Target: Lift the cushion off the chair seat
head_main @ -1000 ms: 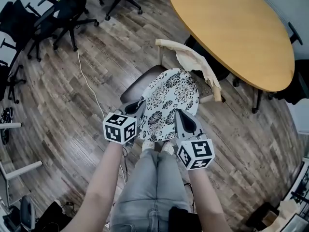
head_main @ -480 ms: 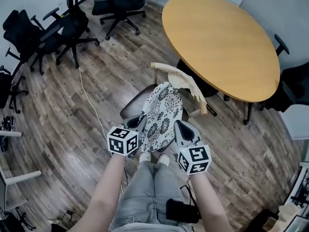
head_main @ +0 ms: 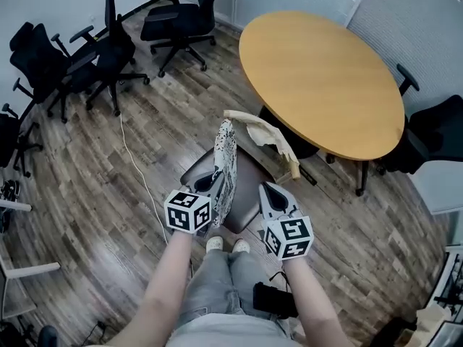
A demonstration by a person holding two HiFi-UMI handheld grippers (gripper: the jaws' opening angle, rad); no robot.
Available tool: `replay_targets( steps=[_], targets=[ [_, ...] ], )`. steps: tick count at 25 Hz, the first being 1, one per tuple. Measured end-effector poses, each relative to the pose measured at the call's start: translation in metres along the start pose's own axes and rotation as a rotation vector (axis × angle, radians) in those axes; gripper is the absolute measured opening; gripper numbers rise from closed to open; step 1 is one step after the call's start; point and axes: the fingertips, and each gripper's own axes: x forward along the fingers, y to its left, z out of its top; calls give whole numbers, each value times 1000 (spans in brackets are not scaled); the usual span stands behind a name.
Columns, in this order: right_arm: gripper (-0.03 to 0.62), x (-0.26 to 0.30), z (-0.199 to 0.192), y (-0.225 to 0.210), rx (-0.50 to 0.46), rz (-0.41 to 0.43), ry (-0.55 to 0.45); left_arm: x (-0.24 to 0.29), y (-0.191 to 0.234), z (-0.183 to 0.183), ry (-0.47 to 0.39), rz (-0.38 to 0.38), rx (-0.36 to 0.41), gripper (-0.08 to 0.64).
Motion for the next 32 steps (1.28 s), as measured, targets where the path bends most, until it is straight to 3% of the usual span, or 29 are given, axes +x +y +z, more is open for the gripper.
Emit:
replay_targets(
  steps=[4, 12, 21, 32],
  targets=[
    [26, -8, 17, 11, -31, 11, -11, -10, -15, 21, -19, -4, 54, 11],
    [26, -17, 61, 22, -65, 14, -58, -38, -32, 61, -85, 11, 77, 11],
    [25, -36, 84, 20, 18, -66, -123, -53, -62, 90, -124, -12, 124, 11],
    [25, -58, 115, 19, -145, -125, -287, -68, -91, 133, -293, -30, 188, 11]
  ],
)
